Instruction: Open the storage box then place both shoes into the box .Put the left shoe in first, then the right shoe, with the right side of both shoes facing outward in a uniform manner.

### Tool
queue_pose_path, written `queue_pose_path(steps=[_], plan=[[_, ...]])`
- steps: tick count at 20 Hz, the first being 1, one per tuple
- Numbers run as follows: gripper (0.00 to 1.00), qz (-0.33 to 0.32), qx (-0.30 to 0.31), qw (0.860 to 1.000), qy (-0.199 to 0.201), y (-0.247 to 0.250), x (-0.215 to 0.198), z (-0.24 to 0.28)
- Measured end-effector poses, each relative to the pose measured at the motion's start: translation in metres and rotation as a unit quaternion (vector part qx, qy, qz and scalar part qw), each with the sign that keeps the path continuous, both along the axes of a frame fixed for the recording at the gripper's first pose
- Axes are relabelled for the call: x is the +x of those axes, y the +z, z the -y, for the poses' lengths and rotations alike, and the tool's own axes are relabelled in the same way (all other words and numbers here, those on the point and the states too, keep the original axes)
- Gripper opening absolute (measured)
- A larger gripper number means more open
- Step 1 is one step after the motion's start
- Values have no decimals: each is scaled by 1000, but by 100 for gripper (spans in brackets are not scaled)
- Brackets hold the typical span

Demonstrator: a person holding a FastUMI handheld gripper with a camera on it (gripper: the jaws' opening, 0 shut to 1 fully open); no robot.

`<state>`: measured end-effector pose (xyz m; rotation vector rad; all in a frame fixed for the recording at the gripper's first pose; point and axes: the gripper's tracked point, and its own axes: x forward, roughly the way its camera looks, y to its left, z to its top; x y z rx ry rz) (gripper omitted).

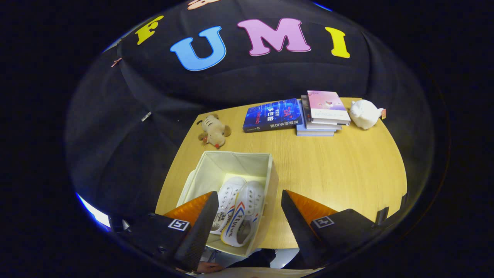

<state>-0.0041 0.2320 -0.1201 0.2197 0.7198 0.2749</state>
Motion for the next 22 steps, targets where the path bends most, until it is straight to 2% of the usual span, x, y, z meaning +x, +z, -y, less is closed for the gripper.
queue_pose_path(steps=[4, 10, 12, 16, 20, 22], plan=[[99, 65, -2, 998, 4, 33, 13, 60], [99, 164, -2, 985, 48, 82, 27, 127], [99, 217, 0, 975, 48, 106, 34, 150], [98, 321, -4, 946, 40, 155, 31, 195], [98, 379, -15, 925, 2, 178, 31, 222], [98, 390, -26, 921, -10, 176, 31, 228]])
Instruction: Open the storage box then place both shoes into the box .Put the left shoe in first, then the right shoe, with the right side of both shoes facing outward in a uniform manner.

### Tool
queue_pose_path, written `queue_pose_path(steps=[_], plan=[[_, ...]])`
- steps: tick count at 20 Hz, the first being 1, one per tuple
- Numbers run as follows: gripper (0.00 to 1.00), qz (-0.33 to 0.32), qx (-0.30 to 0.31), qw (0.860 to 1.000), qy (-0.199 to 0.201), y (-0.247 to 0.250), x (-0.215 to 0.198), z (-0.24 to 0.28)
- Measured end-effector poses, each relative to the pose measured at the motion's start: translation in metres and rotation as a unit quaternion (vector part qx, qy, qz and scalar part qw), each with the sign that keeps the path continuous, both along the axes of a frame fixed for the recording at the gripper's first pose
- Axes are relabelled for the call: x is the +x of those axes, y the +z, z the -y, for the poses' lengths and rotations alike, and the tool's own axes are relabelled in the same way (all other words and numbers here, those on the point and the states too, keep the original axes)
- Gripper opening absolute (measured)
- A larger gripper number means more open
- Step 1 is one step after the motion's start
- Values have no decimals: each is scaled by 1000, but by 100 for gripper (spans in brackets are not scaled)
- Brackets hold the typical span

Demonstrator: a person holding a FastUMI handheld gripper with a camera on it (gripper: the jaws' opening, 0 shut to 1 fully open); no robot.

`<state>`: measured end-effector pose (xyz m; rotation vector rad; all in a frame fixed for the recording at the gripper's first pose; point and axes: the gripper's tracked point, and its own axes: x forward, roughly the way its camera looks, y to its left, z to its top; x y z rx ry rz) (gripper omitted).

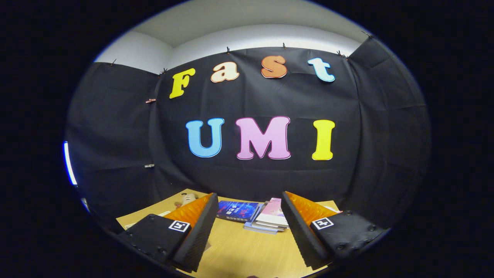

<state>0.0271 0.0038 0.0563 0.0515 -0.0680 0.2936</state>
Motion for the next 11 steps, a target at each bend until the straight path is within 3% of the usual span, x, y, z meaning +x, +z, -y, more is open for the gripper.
queue_pose_path(steps=[4, 11], plan=[[98, 16, -18, 999, -28, -1, -3, 17], [96, 25, -57, 998, -28, -5, -6, 10]])
